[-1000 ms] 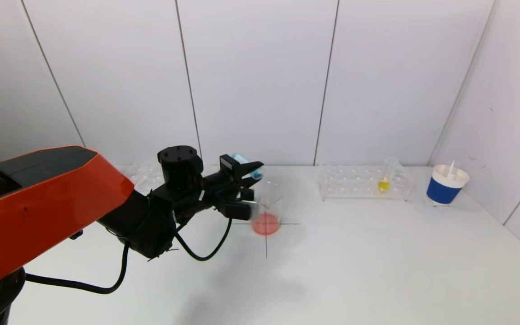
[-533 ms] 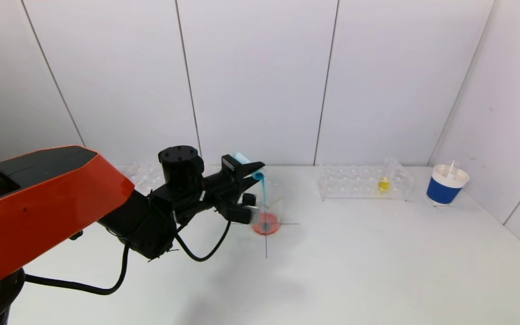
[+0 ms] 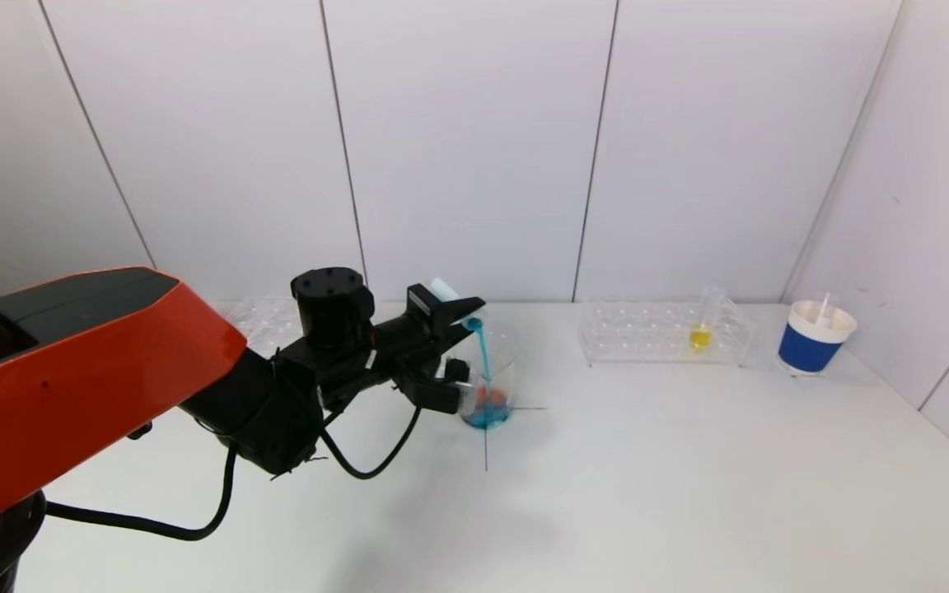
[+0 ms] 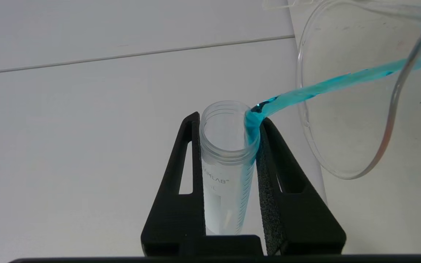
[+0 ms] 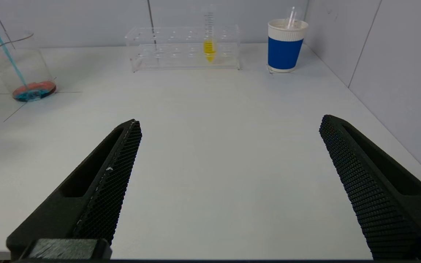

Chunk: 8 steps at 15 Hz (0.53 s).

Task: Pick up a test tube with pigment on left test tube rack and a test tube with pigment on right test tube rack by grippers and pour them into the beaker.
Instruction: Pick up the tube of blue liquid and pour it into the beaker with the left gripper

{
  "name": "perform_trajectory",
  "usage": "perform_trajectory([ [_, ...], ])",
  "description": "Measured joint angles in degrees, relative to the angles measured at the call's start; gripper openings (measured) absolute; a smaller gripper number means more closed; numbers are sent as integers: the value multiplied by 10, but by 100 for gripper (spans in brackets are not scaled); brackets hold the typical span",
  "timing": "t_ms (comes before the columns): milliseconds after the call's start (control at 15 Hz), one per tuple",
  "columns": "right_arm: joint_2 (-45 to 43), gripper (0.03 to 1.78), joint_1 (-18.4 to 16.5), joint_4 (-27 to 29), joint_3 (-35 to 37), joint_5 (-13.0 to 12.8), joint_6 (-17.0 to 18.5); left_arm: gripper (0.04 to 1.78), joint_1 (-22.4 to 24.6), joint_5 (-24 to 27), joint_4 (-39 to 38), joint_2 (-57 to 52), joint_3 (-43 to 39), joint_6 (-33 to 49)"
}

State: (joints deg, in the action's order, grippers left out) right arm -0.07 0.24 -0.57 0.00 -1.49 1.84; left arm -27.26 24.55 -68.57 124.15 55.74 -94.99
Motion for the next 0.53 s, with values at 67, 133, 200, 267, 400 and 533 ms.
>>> perform_trajectory([
  [67, 0, 177, 0, 0, 0, 0, 0, 44, 0, 0, 0, 0, 0, -5],
  [133, 0, 177, 0, 0, 0, 0, 0, 44, 0, 0, 3, 0, -1, -13],
  [200, 0, 177, 0, 0, 0, 0, 0, 44, 0, 0, 5, -1, -1, -15],
  [267, 0, 177, 0, 0, 0, 0, 0, 44, 0, 0, 7, -2, -2, -18],
  [400, 0, 177, 0, 0, 0, 0, 0, 44, 0, 0, 8, -4, -3, -23],
  [533, 0, 177, 0, 0, 0, 0, 0, 44, 1, 0, 9, -7, -5, -25],
])
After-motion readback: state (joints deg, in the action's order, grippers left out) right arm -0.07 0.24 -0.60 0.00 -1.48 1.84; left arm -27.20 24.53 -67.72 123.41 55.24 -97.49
